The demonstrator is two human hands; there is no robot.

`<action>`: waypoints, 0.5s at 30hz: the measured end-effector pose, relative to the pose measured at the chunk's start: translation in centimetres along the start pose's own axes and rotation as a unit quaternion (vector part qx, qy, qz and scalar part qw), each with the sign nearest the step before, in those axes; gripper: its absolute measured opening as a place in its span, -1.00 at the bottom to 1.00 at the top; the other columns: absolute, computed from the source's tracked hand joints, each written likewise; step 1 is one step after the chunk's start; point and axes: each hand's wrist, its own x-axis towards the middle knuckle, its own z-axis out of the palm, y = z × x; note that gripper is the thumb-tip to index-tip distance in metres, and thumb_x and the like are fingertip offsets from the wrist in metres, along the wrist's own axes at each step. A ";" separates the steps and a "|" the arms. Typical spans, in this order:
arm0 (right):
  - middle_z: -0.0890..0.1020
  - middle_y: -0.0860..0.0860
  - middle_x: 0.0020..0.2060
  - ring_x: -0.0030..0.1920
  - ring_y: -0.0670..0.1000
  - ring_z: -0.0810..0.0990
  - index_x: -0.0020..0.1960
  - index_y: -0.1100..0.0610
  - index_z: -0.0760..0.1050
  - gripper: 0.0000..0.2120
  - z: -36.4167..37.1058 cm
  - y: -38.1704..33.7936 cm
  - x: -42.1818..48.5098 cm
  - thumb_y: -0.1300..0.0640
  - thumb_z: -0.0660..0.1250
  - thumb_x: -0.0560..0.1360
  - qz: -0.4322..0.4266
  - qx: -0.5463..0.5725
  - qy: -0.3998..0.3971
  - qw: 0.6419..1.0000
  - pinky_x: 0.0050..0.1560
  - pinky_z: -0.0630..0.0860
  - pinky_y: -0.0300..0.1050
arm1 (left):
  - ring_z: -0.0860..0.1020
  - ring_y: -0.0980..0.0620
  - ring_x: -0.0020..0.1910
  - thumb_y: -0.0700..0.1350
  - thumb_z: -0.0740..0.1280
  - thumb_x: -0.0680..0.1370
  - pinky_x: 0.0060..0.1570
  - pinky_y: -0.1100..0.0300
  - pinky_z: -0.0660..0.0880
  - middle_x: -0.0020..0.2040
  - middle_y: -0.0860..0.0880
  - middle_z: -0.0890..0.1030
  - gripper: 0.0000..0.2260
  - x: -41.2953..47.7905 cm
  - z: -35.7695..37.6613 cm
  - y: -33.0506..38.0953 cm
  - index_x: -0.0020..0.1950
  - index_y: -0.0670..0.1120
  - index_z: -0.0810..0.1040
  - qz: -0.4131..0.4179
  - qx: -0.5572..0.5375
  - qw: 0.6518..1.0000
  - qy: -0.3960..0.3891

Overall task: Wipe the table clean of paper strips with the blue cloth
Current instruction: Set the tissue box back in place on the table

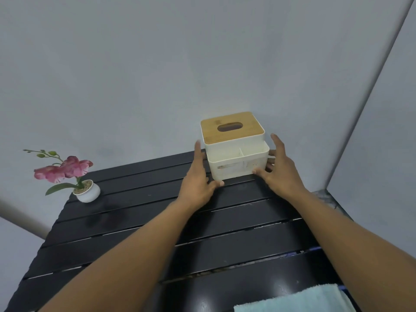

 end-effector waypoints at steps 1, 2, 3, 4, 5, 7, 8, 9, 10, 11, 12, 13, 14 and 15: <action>0.44 -0.09 0.29 0.26 0.06 0.50 0.46 -0.26 -0.09 -0.01 0.0 -0.1 -0.2 0.14 0.54 0.35 0.002 0.006 0.006 1.000 0.21 0.47 0.05 | 0.45 -0.03 0.32 -0.02 0.48 0.43 0.28 -0.08 0.44 0.52 0.06 0.26 0.06 -0.5 -0.3 -0.2 0.44 0.30 -0.40 -0.018 0.022 0.999 -0.028; 0.41 -0.09 0.31 0.28 0.05 0.47 0.46 -0.25 -0.07 -0.02 0.1 -0.4 -0.5 0.14 0.54 0.34 0.000 -0.001 0.025 1.000 0.22 0.46 0.03 | 0.40 -0.06 0.37 0.07 0.44 0.46 0.33 -0.08 0.37 0.53 0.03 0.24 0.03 -1.1 -0.7 -0.6 0.42 0.28 -0.45 -0.026 0.057 0.997 -0.052; 0.38 -0.07 0.35 0.30 0.04 0.43 0.46 -0.23 -0.04 -0.05 0.1 -0.8 -0.9 0.13 0.54 0.35 -0.009 -0.021 0.053 0.998 0.23 0.44 0.01 | 0.35 -0.07 0.42 0.15 0.37 0.49 0.35 -0.06 0.31 0.53 0.02 0.24 -0.04 -1.8 -1.2 -1.2 0.43 0.26 -0.45 -0.026 0.097 0.992 -0.072; 0.36 -0.05 0.36 0.31 0.02 0.40 0.45 -0.20 -0.01 -0.09 0.1 -1.4 -1.3 0.12 0.52 0.36 -0.025 -0.046 0.082 0.995 0.23 0.42 -0.02 | 0.29 -0.06 0.45 0.20 0.30 0.51 0.36 -0.04 0.27 0.53 0.00 0.23 -0.12 -2.6 -1.9 -1.8 0.46 0.23 -0.40 -0.020 0.133 0.987 -0.087; 0.35 -0.04 0.35 0.31 0.01 0.38 0.44 -0.17 0.04 -0.14 0.2 -2.1 -1.7 0.13 0.51 0.37 -0.049 -0.071 0.108 0.990 0.21 0.41 -0.07 | 0.22 -0.05 0.49 0.23 0.23 0.54 0.38 -0.03 0.24 0.54 -0.01 0.21 -0.20 -3.5 -2.6 -2.5 0.48 0.20 -0.35 -0.013 0.165 0.981 -0.099; 0.36 -0.01 0.29 0.27 0.00 0.35 0.41 -0.09 0.17 -0.27 0.5 -4.2 -2.4 0.17 0.47 0.38 -0.109 -0.112 0.140 0.978 0.14 0.40 -0.14 | 0.05 0.00 0.54 0.25 0.10 0.58 0.45 0.00 0.11 0.57 0.00 0.11 -0.31 -5.1 -4.4 -3.9 0.53 0.13 -0.26 -0.008 0.227 0.967 -0.118; 0.37 0.00 0.27 0.25 0.00 0.34 0.38 -0.07 0.22 -0.33 0.8 -5.5 -2.7 0.17 0.45 0.38 -0.134 -0.129 0.144 0.972 0.12 0.40 -0.15 | -0.01 0.03 0.55 0.25 0.05 0.59 0.48 0.00 0.02 0.58 0.02 0.04 -0.35 -5.9 -5.4 -4.6 0.55 0.10 -0.21 -0.006 0.261 0.957 -0.127; 0.39 0.00 0.25 0.23 0.00 0.35 0.36 -0.06 0.27 -0.39 1.3 -6.9 -3.0 0.17 0.43 0.40 -0.154 -0.138 0.141 0.968 0.10 0.41 -0.15 | -0.05 0.05 0.55 0.24 0.00 0.60 0.49 -0.02 -0.06 0.59 0.04 -0.01 -0.39 -6.6 -6.5 -5.3 0.56 0.07 -0.16 -0.007 0.293 0.946 -0.136; 0.41 -0.01 0.24 0.22 0.00 0.36 0.33 -0.06 0.30 -0.45 2.1 -8.4 -3.2 0.16 0.42 0.41 -0.170 -0.138 0.131 0.967 0.10 0.42 -0.14 | -0.08 0.05 0.55 0.23 -0.02 0.61 0.49 -0.03 -0.11 0.59 0.05 -0.04 -0.41 -7.2 -7.6 -5.9 0.57 0.05 -0.10 -0.013 0.316 0.938 -0.145; 0.43 -0.02 0.23 0.20 -0.01 0.38 0.31 -0.07 0.33 -0.49 3.0 -9.8 -3.5 0.17 0.39 0.42 -0.185 -0.127 0.113 0.968 0.09 0.43 -0.13 | -0.09 0.05 0.55 0.22 -0.04 0.62 0.48 -0.04 -0.13 0.59 0.04 -0.07 -0.43 -7.8 -8.7 -6.5 0.57 0.04 -0.06 -0.022 0.328 0.932 -0.152; 0.45 -0.05 0.20 0.18 -0.04 0.40 0.30 -0.08 0.33 -0.52 4.2 -11.2 -3.8 0.17 0.36 0.43 -0.196 -0.109 0.087 0.971 0.09 0.43 -0.16 | -0.10 0.03 0.55 0.22 -0.04 0.62 0.48 -0.04 -0.13 0.59 0.04 -0.09 -0.44 -8.4 -10.0 -7.2 0.57 0.04 -0.03 -0.034 0.333 0.930 -0.156; 0.45 -0.10 0.17 0.14 -0.09 0.42 0.29 -0.11 0.32 -0.53 5.6 -12.5 -4.1 0.17 0.34 0.44 -0.204 -0.090 0.057 0.973 0.08 0.41 -0.22 | -0.10 0.02 0.55 0.22 -0.05 0.62 0.47 -0.05 -0.12 0.59 0.03 -0.10 -0.45 -9.1 -11.3 -8.0 0.57 0.05 -0.02 -0.048 0.334 0.928 -0.155; 0.44 -0.15 0.14 0.10 -0.16 0.41 0.29 -0.14 0.31 -0.53 7.0 -13.7 -4.4 0.16 0.32 0.46 -0.211 -0.082 0.028 0.974 0.06 0.38 -0.28 | -0.11 0.01 0.55 0.22 -0.06 0.62 0.47 -0.06 -0.12 0.59 0.02 -0.11 -0.45 -9.8 -12.7 -8.9 0.57 0.07 -0.03 -0.064 0.336 0.927 -0.153; 0.42 -0.19 0.10 0.06 -0.21 0.40 0.30 -0.15 0.30 -0.54 8.6 -14.7 -4.6 0.15 0.30 0.47 -0.214 -0.080 0.003 0.973 0.05 0.37 -0.31 | -0.11 0.00 0.55 0.23 -0.06 0.62 0.47 -0.07 -0.12 0.59 0.02 -0.12 -0.45 -10.6 -14.0 -9.8 0.57 0.08 -0.04 -0.080 0.341 0.925 -0.148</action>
